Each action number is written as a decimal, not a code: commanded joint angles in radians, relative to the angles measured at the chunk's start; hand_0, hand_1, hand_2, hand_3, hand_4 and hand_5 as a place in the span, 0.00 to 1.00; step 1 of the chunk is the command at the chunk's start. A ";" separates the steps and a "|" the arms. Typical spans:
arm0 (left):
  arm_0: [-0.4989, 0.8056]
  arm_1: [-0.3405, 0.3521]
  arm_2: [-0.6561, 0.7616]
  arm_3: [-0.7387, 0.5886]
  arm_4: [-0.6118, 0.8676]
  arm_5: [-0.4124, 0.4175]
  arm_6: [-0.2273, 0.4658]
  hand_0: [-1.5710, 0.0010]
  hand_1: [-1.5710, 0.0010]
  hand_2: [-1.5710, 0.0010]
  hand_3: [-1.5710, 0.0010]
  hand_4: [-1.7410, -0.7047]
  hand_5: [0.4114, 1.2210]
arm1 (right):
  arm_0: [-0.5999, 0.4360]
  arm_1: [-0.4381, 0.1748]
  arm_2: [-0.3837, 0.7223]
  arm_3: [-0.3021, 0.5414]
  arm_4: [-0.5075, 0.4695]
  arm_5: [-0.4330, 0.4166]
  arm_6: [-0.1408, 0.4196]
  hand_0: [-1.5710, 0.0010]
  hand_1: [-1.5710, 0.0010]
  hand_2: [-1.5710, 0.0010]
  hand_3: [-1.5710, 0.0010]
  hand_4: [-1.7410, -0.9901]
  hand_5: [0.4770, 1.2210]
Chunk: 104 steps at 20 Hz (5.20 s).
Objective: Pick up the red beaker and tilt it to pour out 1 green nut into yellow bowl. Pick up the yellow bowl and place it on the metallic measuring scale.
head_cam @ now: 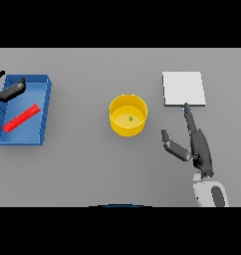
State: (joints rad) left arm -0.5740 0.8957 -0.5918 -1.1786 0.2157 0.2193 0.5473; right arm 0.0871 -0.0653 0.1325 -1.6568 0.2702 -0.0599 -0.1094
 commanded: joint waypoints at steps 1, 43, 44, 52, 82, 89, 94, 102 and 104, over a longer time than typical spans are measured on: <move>-0.013 -0.004 0.005 0.013 -0.004 0.005 0.000 0.92 0.94 0.93 0.94 0.92 0.32 | -0.002 0.001 0.004 -0.001 0.009 -0.004 0.005 1.00 1.00 1.00 1.00 0.73 0.25; -0.031 -0.015 0.016 0.024 0.004 0.012 -0.068 1.00 1.00 1.00 1.00 0.91 0.40 | -0.748 -0.244 0.492 0.529 0.513 0.508 -0.068 1.00 1.00 1.00 1.00 0.58 0.27; -0.029 -0.018 0.019 0.038 0.009 0.007 -0.073 1.00 1.00 1.00 1.00 0.91 0.40 | -0.750 -0.233 0.503 0.536 0.521 0.511 -0.060 1.00 1.00 1.00 1.00 0.58 0.29; -0.024 -0.016 0.020 0.019 0.007 0.021 -0.074 1.00 1.00 1.00 1.00 0.91 0.38 | -0.785 -0.220 0.535 0.587 0.554 0.517 -0.056 0.68 0.72 0.75 0.77 0.42 0.66; -0.018 0.011 0.025 -0.027 0.012 0.023 -0.061 1.00 1.00 1.00 1.00 0.90 0.40 | -0.835 -0.471 0.390 0.255 0.401 0.725 0.062 0.00 0.00 0.00 0.16 0.03 1.00; -0.024 0.025 0.019 -0.061 0.004 0.033 -0.001 1.00 1.00 1.00 1.00 0.90 0.41 | -0.889 -0.538 0.331 0.436 0.393 0.628 0.047 0.00 0.00 0.00 0.22 0.03 1.00; 0.006 0.037 0.016 -0.093 0.010 0.042 0.020 1.00 1.00 1.00 1.00 0.88 0.45 | -0.911 -0.543 0.320 0.607 0.408 0.549 0.014 0.00 0.00 0.00 0.25 0.03 1.00; -0.006 0.042 0.019 -0.080 0.010 0.031 0.031 1.00 1.00 1.00 1.00 0.90 0.42 | -0.956 -0.498 0.333 0.873 0.437 0.415 -0.042 0.00 0.00 0.00 0.12 0.02 1.00; -0.003 0.041 0.016 -0.068 0.004 0.031 0.024 1.00 1.00 1.00 1.00 0.91 0.41 | -0.958 -0.482 0.339 0.921 0.443 0.384 -0.047 0.00 0.01 0.00 0.09 0.02 1.00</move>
State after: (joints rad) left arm -0.5766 0.9368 -0.5755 -1.2468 0.2193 0.2503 0.5718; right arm -0.8703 -0.5462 0.4720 -0.7357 0.7124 0.3246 -0.1531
